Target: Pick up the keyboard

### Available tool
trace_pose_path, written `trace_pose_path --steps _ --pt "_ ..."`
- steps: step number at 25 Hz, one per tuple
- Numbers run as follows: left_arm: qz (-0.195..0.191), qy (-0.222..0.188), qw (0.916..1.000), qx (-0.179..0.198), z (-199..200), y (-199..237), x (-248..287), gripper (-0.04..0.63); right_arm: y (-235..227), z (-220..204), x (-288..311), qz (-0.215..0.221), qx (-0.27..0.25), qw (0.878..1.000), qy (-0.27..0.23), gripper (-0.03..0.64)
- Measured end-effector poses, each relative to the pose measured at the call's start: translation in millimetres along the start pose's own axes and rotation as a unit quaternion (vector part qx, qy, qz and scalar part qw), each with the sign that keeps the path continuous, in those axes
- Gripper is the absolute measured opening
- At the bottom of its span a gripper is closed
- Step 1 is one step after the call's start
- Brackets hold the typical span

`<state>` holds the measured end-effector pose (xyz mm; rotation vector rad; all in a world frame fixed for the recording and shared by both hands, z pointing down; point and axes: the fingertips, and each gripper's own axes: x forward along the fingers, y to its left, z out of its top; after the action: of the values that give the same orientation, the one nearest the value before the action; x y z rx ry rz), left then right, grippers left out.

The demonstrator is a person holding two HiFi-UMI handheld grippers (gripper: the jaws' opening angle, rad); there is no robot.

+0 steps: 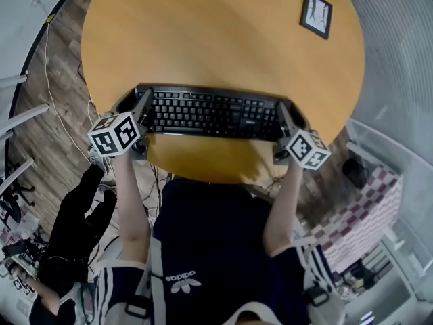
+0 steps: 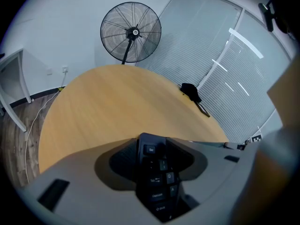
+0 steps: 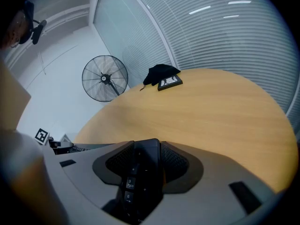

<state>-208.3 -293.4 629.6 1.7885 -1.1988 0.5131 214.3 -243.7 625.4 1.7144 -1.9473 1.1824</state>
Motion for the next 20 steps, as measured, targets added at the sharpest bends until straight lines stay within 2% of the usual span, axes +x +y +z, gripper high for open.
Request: trace_pose_path --steps 7,9,13,20 --pt "0.008 -0.012 0.9998 0.01 3.1 -1.7 0.1 0.195 -3.6 -4.1 2.4 -0.008 0.018 1.0 -0.005 0.175" --pt "0.004 -0.016 0.9998 0.013 6.1 -6.9 -2.9 0.195 -2.2 2.5 -3.0 -0.008 0.005 1.0 -0.012 0.175" --pt "-0.013 -0.038 0.999 0.021 13.8 -17.5 -15.3 0.195 1.7 15.8 -19.9 -0.011 -0.015 0.999 -0.043 0.175" --pt "-0.034 -0.089 0.9943 0.047 40.8 -34.0 -45.1 0.195 24.5 43.9 -45.7 0.008 -0.043 0.994 -0.101 0.175"
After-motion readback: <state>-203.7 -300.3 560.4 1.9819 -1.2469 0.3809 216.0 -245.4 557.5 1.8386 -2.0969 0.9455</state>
